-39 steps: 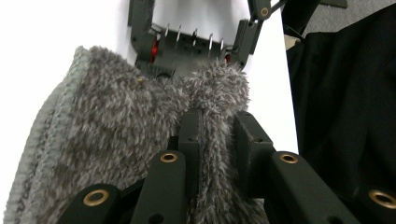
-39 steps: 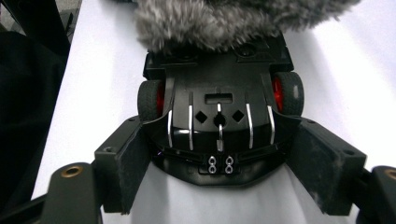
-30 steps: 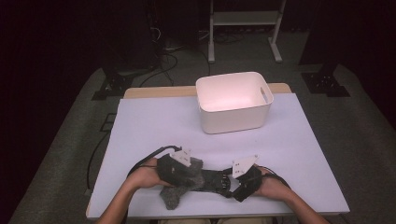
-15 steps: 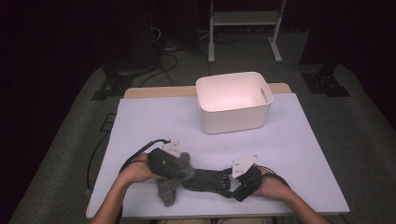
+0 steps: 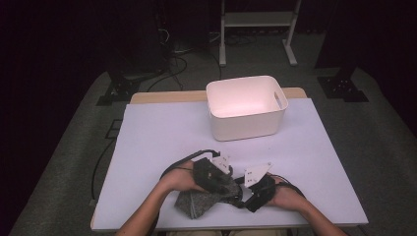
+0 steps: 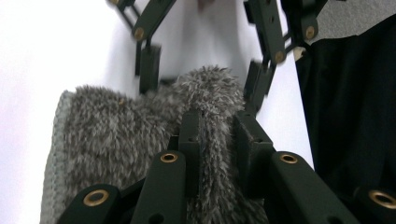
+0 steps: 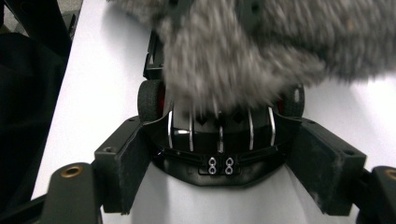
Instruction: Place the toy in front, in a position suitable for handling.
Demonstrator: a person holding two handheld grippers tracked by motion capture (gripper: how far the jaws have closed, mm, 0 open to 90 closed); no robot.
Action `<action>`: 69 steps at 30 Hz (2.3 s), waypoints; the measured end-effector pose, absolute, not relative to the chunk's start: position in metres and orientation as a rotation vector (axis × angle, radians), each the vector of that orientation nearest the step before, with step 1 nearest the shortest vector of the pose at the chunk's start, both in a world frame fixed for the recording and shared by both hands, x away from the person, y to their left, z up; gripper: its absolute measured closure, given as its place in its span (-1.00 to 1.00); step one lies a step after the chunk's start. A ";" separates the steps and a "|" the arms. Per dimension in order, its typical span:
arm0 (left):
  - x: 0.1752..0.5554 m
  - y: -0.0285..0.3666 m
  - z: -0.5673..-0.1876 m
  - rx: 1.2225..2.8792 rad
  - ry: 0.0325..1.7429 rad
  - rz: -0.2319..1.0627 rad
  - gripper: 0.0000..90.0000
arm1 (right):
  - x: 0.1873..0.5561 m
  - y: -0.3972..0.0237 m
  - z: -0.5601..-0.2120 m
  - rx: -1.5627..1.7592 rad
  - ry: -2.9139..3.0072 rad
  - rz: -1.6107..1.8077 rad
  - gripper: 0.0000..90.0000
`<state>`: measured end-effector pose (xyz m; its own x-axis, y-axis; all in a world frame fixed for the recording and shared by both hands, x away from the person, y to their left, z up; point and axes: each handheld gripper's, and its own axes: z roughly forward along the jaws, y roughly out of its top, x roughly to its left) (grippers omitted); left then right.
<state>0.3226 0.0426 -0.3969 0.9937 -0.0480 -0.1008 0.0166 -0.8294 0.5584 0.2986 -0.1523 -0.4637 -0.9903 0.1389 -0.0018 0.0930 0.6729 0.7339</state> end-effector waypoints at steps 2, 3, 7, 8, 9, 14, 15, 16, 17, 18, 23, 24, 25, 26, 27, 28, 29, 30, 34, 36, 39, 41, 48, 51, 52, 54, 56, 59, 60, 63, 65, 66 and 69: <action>0.323 0.036 -0.397 2.545 -0.042 -0.145 0.66 | 0.299 -0.152 -0.464 0.196 2.821 1.233 -0.48; 0.323 0.034 -0.397 2.542 -0.038 -0.147 0.66 | 0.298 -0.152 -0.464 0.203 2.821 1.235 -0.48; 0.324 0.030 -0.399 2.539 -0.034 -0.150 0.66 | 0.298 -0.152 -0.464 0.202 2.821 1.236 -0.48; 0.325 0.032 -0.398 2.540 -0.037 -0.152 0.66 | 0.298 -0.152 -0.464 0.202 2.820 1.238 -0.48; 0.325 0.034 -0.398 2.540 -0.035 -0.152 0.66 | 0.298 -0.152 -0.464 0.203 2.821 1.239 -0.48; 0.325 0.049 -0.397 2.548 0.003 -0.148 0.66 | 0.298 -0.153 -0.464 0.207 2.819 1.241 -0.48; 0.325 0.054 -0.396 2.549 0.010 -0.143 0.65 | 0.298 -0.153 -0.464 0.208 2.819 1.241 -0.48; 0.325 0.059 -0.396 2.550 0.025 -0.140 0.65 | 0.299 -0.153 -0.464 0.212 2.820 1.244 -0.48; 0.325 0.059 -0.396 2.550 0.025 -0.140 0.65 | 0.299 -0.153 -0.464 0.221 2.824 1.247 -0.48; 0.325 0.065 -0.396 2.547 0.041 -0.135 0.65 | 0.299 -0.153 -0.464 0.221 2.824 1.247 -0.48; 0.322 0.084 -0.402 2.516 0.094 -0.167 0.64 | 0.302 -0.153 -0.462 0.283 2.856 1.260 -0.49; 0.322 0.084 -0.402 2.516 0.094 -0.167 0.64 | 0.302 -0.153 -0.462 0.283 2.856 1.260 -0.49; 0.321 0.083 -0.403 2.514 0.091 -0.174 0.64 | 0.301 -0.152 -0.460 0.304 2.864 1.243 -0.54; 0.320 0.081 -0.403 2.514 0.081 -0.175 0.64 | 0.301 -0.152 -0.460 0.304 2.864 1.243 -0.54; 0.318 0.078 -0.403 2.517 0.071 -0.171 0.64 | 0.300 -0.152 -0.459 0.324 2.867 1.219 -0.55; 0.318 0.077 -0.403 2.523 0.065 -0.169 0.65 | 0.300 -0.154 -0.458 0.331 2.868 1.215 -0.55; 0.317 0.077 -0.403 2.525 0.065 -0.168 0.65 | 0.301 -0.155 -0.457 0.331 2.867 1.215 -0.55; 0.317 0.077 -0.403 2.526 0.061 -0.165 0.65 | 0.301 -0.156 -0.456 0.341 2.867 1.219 -0.55; 0.316 0.078 -0.403 2.524 0.065 -0.171 0.65 | 0.300 -0.161 -0.452 0.376 2.874 1.249 -0.55; 0.316 0.078 -0.404 2.523 0.066 -0.171 0.65 | 0.301 -0.164 -0.447 0.435 2.875 1.317 -0.54; 0.315 0.078 -0.404 2.526 0.065 -0.168 0.65 | 0.304 -0.163 -0.442 0.444 2.872 1.334 -0.54; 0.314 0.078 -0.404 2.528 0.061 -0.171 0.65 | 0.308 -0.161 -0.441 0.442 2.875 1.340 -0.54; 0.314 0.080 -0.405 2.521 0.061 -0.177 0.65 | 0.322 -0.152 -0.441 0.479 2.909 1.364 -0.51; 0.313 0.080 -0.405 2.518 0.064 -0.178 0.65 | 0.325 -0.148 -0.445 0.494 2.938 1.374 -0.51; 0.313 0.080 -0.405 2.517 0.064 -0.178 0.65 | 0.327 -0.147 -0.446 0.508 2.948 1.385 -0.51; 0.313 0.080 -0.405 2.519 0.063 -0.178 0.65 | 0.330 -0.147 -0.449 0.534 2.972 1.408 -0.50; 0.313 0.081 -0.404 2.525 0.060 -0.177 0.65 | 0.332 -0.147 -0.451 0.552 2.985 1.425 -0.48; 0.316 0.086 -0.396 2.525 0.075 -0.138 0.65 | 0.336 -0.148 -0.456 0.630 3.035 1.480 -0.39; 0.318 0.089 -0.393 2.516 0.090 -0.129 0.65 | 0.337 -0.149 -0.457 0.642 3.037 1.485 -0.39; 0.321 0.095 -0.387 2.496 0.127 -0.107 0.65 | 0.337 -0.149 -0.457 0.646 3.039 1.491 -0.39; 0.328 0.100 -0.380 2.482 0.161 -0.079 0.65 | 0.336 -0.149 -0.456 0.630 3.031 1.493 -0.34; 0.330 0.100 -0.379 2.479 0.177 -0.076 0.65 | 0.336 -0.149 -0.456 0.628 3.031 1.490 -0.34; 0.335 0.100 -0.381 2.486 0.208 -0.068 0.61 | 0.333 -0.149 -0.455 0.617 3.013 1.492 -0.34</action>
